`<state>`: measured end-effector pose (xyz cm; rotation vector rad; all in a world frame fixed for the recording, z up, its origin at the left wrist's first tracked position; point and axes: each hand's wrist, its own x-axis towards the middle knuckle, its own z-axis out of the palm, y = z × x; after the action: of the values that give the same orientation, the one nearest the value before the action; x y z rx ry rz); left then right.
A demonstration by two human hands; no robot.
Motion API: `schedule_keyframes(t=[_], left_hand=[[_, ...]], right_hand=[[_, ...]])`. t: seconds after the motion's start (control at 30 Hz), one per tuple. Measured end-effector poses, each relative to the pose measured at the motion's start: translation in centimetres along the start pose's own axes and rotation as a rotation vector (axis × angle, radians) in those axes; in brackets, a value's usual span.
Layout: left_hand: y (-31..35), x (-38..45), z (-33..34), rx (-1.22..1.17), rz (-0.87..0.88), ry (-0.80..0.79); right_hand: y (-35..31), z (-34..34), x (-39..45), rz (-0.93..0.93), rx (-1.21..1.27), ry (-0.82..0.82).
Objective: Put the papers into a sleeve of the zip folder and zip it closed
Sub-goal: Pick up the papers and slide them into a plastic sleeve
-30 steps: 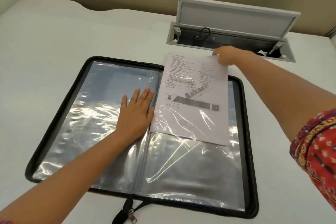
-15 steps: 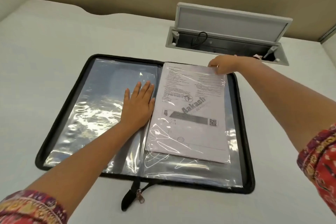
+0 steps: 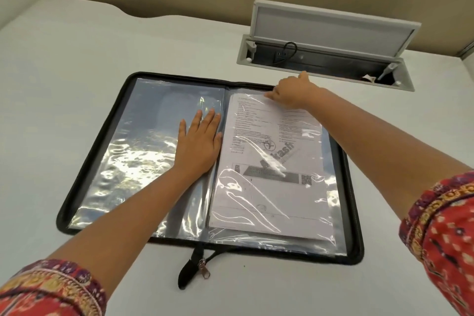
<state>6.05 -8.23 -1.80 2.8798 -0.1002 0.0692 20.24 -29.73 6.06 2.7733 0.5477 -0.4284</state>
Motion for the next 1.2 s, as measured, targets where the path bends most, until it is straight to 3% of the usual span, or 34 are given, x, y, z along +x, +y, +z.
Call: schedule_keyframes(t=[0.13, 0.3, 0.43, 0.63, 0.93, 1.2], left_hand=[[0.1, 0.1, -0.1, 0.005, -0.006, -0.002], [0.2, 0.3, -0.2, 0.001, -0.016, -0.006], [0.3, 0.3, -0.3, -0.003, -0.02, -0.01], [0.2, 0.3, -0.2, 0.003, -0.017, -0.009], [0.2, 0.3, -0.1, -0.006, -0.011, 0.005], [0.1, 0.3, 0.1, 0.005, -0.008, 0.011]], right_hand=[[0.0, 0.4, -0.5, -0.021, 0.101, -0.052], [0.1, 0.6, -1.0, -0.034, 0.266, 0.152], [0.5, 0.7, -0.9, -0.012, 0.402, 0.157], [0.4, 1.0, -1.4, -0.008, 0.44, 0.219], [0.6, 1.0, -1.7, 0.022, 0.512, 0.176], [1.4, 3.4, -2.0, 0.236, 0.482, 0.436]])
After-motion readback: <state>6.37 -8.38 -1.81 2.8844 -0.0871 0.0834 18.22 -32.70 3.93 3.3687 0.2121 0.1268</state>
